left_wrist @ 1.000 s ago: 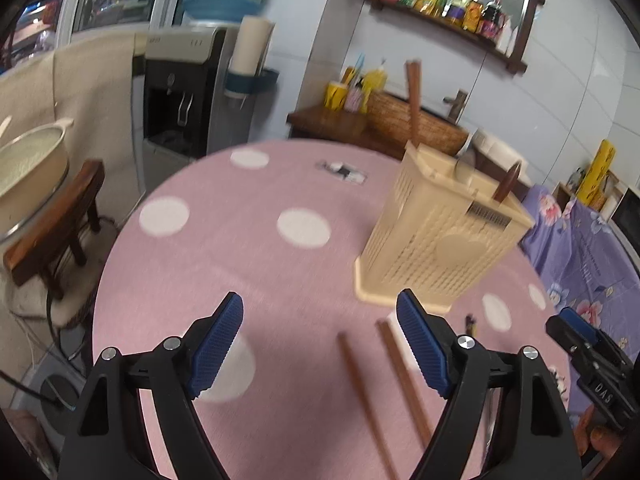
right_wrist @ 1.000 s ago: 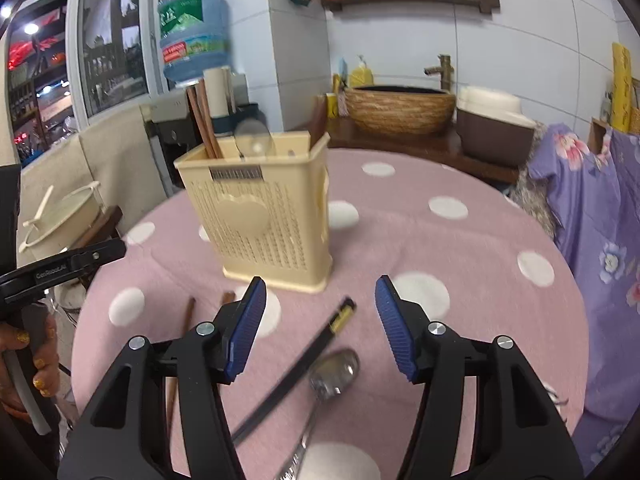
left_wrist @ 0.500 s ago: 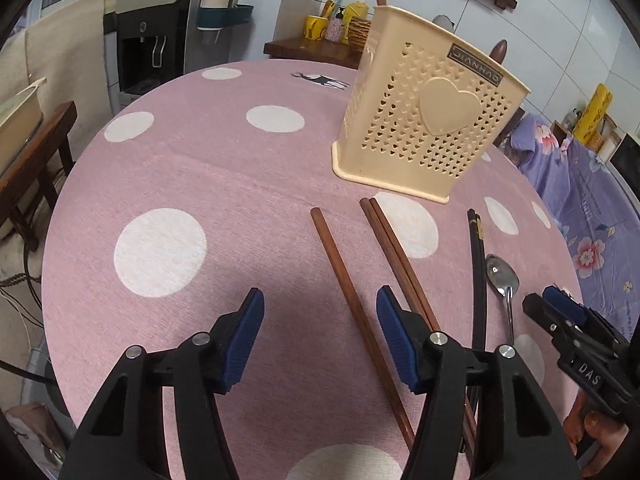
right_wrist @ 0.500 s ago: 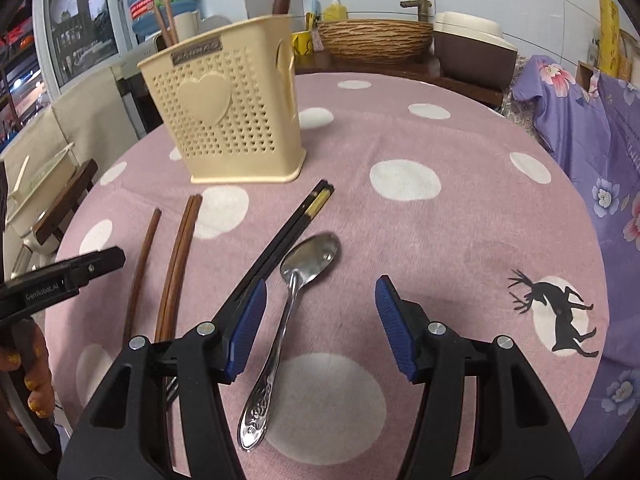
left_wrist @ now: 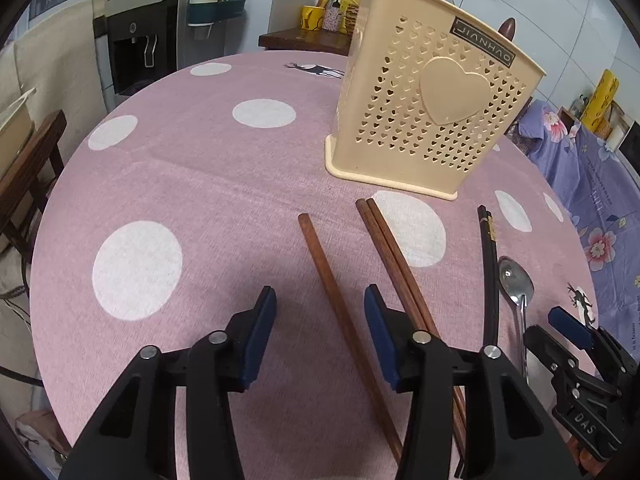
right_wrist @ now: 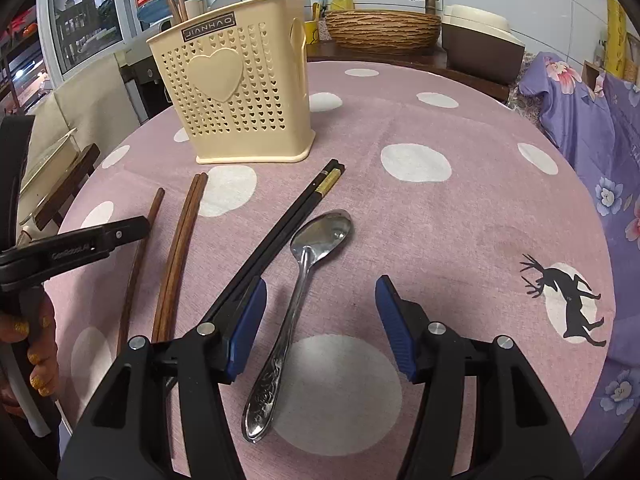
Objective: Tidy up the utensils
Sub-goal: 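Withdraw both tools back toward the remaining utensils on the table, then grasp a brown chopstick with the left tool while the right tool moves toward the metal spoon, then close the right tool on the metal spoon's bowl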
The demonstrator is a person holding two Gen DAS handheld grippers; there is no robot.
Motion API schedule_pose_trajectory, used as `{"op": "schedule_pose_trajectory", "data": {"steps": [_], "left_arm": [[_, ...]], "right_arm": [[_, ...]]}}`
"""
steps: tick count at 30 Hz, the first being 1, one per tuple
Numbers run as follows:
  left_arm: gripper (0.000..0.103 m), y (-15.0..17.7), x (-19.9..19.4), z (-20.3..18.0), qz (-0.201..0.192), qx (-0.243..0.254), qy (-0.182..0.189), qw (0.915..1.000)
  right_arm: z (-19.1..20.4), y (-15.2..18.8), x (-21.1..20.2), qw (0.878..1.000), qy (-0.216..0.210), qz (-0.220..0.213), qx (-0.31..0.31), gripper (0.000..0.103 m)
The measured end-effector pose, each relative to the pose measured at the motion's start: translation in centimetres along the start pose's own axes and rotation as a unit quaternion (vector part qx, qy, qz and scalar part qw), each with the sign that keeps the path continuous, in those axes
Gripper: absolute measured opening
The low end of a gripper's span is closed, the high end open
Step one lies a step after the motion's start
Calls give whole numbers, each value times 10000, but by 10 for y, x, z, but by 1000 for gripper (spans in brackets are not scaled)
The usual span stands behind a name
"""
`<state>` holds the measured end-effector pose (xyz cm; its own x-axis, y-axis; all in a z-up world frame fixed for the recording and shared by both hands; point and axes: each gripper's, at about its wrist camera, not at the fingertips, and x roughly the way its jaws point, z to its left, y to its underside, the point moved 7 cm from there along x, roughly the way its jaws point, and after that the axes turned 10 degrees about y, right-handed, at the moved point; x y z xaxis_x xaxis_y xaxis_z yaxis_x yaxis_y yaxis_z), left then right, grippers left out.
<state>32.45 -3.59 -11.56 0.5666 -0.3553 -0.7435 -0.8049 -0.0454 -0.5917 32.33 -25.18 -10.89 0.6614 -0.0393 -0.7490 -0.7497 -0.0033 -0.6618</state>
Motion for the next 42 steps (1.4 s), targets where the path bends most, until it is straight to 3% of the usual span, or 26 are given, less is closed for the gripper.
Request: {"op": "schedule_pose_trajectory", "data": {"steps": [13,19,25,29,34,39,42], "left_arm": [[12,-20,18,0,53,74,-132,9999],[11,-24,20,2,38,-1,-57,10000],[11,-23,19,2,-12,-15,-44,10000],[11,-21,19,2,-12,-24,-29,10000],[11,-18,16,1,-34,-20,-28,10000],[11,-16,15,1,-42,-31,-23,10000],[11,-15,15,1,-49,-28,-1,10000]], "right_arm": [[-1,2,1,9999,-133,84,11,57],[2,2,3,9998,-156,149,9,57],[15,25,-11,9986,-403,314,-96,57],[20,42,-23,9994,-199,151,-231,56],[24,54,-32,9990,112,-16,-426,43],[24,54,-34,9988,136,-89,-459,18],[17,52,-32,9994,52,-76,-328,17]]}}
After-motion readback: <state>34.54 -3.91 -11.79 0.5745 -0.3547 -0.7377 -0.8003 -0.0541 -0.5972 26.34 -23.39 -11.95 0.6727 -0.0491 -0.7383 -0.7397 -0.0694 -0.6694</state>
